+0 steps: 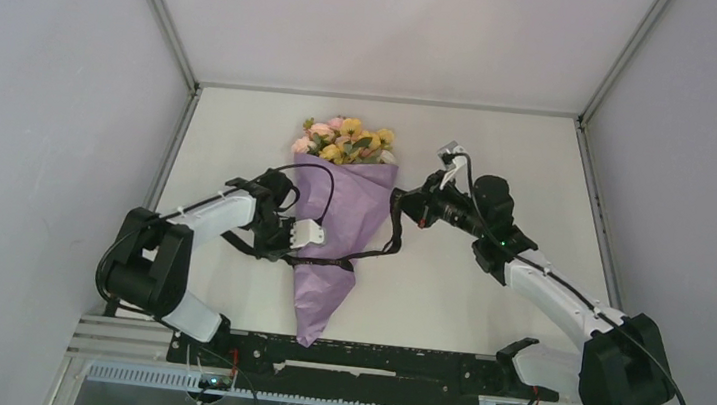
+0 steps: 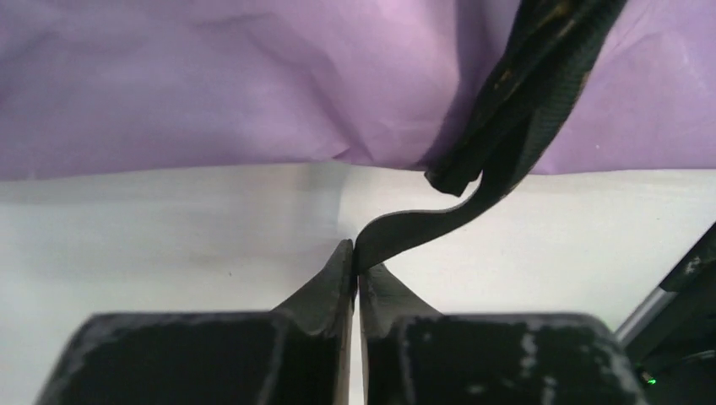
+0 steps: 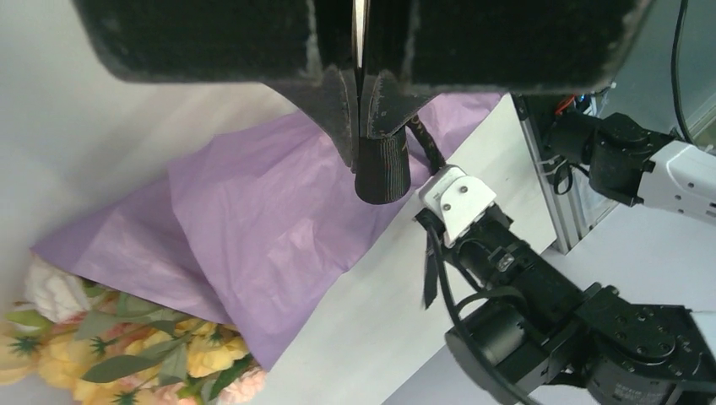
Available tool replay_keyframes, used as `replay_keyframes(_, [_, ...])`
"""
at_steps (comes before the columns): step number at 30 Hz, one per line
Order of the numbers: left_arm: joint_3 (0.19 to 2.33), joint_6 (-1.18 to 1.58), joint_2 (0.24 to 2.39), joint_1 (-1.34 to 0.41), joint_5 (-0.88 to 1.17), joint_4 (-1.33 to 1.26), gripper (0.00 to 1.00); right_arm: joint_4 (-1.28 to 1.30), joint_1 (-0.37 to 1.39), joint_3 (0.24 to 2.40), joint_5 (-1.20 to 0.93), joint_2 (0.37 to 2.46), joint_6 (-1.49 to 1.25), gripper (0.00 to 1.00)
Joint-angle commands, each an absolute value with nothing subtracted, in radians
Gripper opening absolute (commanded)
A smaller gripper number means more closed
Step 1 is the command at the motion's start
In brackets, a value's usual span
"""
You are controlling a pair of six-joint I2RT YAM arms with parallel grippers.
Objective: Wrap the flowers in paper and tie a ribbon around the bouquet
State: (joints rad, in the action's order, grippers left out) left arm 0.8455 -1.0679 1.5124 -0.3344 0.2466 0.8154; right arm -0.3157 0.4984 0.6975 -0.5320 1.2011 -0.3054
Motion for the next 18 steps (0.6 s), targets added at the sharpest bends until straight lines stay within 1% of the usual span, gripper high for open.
replay_keyframes(1, [0.844, -1.041, 1.500, -0.323, 0.267, 0.840, 0.01, -0.343, 0.422, 0.661, -0.525, 1.137, -0.374, 0.00])
replay_keyframes(4, [0.857, -1.039, 1.434, -0.245, 0.303, 0.845, 0.00, -0.342, 0.306, 0.587, -0.521, 1.094, -0.437, 0.00])
replay_keyframes(6, [0.862, -1.041, 1.405, -0.190, 0.307, 0.837, 0.00, -0.366, 0.189, 0.509, -0.522, 1.063, -0.494, 0.00])
replay_keyframes(9, [0.867, -1.020, 1.403, -0.106, 0.292, 0.804, 0.00, -0.446, -0.053, 0.367, -0.541, 1.019, -0.596, 0.00])
replay_keyframes(11, [0.885, -0.993, 1.433, -0.047, 0.295, 0.801, 0.00, -0.538, -0.212, 0.244, -0.565, 0.984, -0.695, 0.00])
replay_keyframes(13, [0.902, -0.969, 1.476, 0.021, 0.287, 0.795, 0.00, -0.581, -0.364, 0.167, -0.589, 0.950, -0.745, 0.00])
replay_keyframes(15, [0.911, -0.947, 1.526, 0.095, 0.272, 0.770, 0.00, -0.539, -0.525, 0.123, -0.618, 0.904, -0.744, 0.00])
replay_keyframes(17, [0.911, -0.945, 1.569, 0.143, 0.251, 0.742, 0.00, -0.456, -0.636, 0.105, -0.650, 0.843, -0.721, 0.00])
replay_keyframes(18, [0.911, -0.946, 1.590, 0.167, 0.239, 0.724, 0.00, -0.404, -0.719, 0.104, -0.664, 0.808, -0.703, 0.00])
